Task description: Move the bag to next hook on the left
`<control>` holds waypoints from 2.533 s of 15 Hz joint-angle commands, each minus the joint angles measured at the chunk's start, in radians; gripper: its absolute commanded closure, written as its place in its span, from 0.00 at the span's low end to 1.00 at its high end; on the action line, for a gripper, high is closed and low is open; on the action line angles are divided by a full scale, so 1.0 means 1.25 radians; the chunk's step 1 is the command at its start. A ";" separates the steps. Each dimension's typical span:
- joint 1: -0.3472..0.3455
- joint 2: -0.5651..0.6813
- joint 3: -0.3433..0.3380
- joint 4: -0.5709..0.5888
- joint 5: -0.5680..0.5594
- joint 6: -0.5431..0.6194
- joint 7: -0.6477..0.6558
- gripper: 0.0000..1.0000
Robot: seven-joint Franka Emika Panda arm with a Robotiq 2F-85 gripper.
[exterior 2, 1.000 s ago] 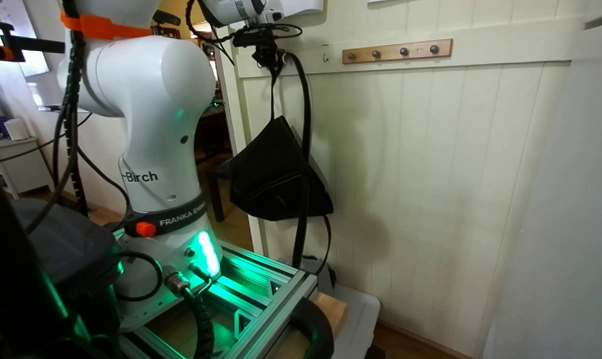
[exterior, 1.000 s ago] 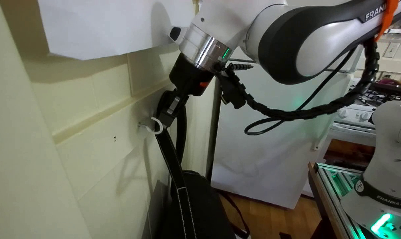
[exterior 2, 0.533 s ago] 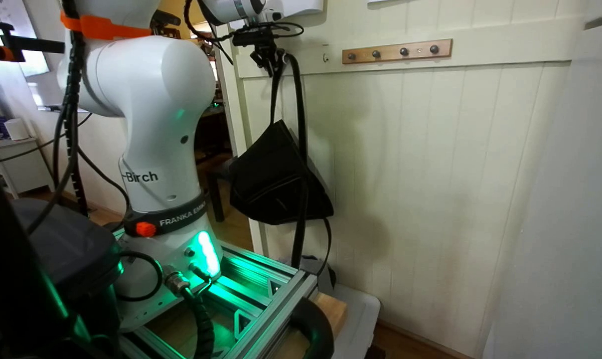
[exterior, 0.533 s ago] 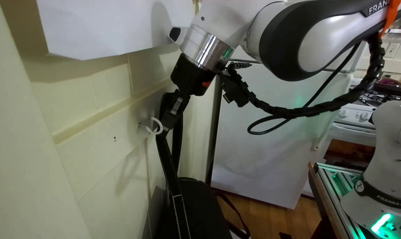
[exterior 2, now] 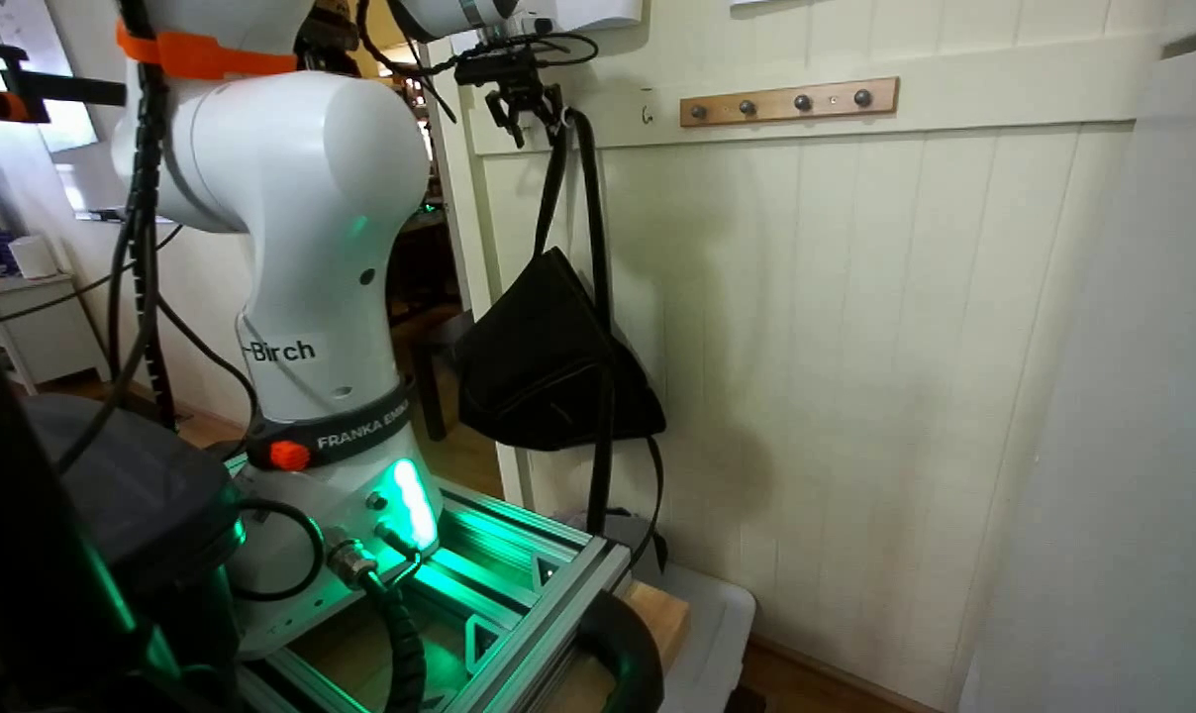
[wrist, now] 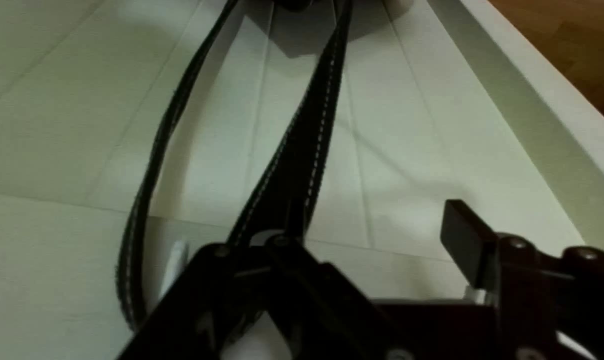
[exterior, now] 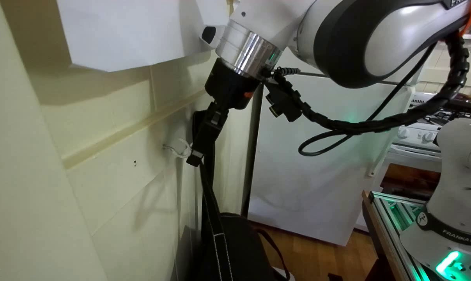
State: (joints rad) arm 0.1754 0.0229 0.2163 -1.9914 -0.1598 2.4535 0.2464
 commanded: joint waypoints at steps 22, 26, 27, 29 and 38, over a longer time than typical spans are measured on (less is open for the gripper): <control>0.008 -0.178 -0.016 -0.112 0.115 -0.228 -0.060 0.00; -0.011 -0.234 -0.040 -0.184 0.116 -0.207 -0.058 0.00; -0.018 -0.246 -0.045 -0.200 0.112 -0.205 -0.053 0.00; -0.026 -0.268 -0.056 -0.228 0.113 -0.197 -0.057 0.00; -0.042 -0.266 -0.058 -0.226 0.098 -0.204 -0.047 0.00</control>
State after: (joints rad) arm 0.1340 -0.3095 0.1333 -2.2767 -0.0419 2.2019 0.1905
